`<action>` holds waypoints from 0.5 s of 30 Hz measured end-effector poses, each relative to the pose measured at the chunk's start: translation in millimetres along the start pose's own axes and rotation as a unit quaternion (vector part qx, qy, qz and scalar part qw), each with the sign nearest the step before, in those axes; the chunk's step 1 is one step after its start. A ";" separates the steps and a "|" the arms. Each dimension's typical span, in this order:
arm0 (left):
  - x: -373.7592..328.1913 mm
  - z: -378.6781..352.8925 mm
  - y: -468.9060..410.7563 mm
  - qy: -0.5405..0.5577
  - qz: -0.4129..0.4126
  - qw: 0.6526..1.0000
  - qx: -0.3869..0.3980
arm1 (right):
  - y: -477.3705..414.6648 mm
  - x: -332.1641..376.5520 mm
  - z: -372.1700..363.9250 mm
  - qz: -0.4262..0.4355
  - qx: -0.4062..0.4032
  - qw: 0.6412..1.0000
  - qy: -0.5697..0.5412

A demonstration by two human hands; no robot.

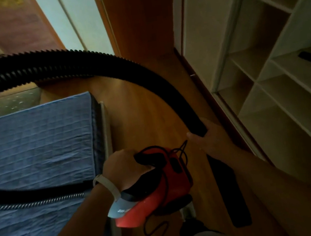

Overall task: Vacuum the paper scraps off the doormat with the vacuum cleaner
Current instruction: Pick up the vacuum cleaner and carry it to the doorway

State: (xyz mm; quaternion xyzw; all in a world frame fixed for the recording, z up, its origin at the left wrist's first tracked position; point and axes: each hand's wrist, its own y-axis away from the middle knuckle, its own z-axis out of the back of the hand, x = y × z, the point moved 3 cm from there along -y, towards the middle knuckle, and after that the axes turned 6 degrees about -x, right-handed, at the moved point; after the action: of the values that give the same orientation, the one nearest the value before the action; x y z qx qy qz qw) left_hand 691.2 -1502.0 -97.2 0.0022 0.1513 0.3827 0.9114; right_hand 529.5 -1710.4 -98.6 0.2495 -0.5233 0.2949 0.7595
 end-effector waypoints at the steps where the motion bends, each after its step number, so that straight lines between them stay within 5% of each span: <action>1: 0.7 5.9 -14.2 -0.005 0.005 1.000 0.002 | -20.2 3.0 -3.3 0.002 0.012 1.000 0.007; 15: 22.1 72.7 -177.3 0.011 0.060 0.995 -0.075 | -241.3 40.7 -38.6 0.056 0.072 0.996 0.010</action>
State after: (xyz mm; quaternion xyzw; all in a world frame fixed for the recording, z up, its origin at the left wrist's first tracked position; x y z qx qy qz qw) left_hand 849.6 -1603.8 -55.1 -0.0608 0.1316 0.4471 0.8827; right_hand 736.9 -1845.5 -89.9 0.2711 -0.5065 0.3768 0.7266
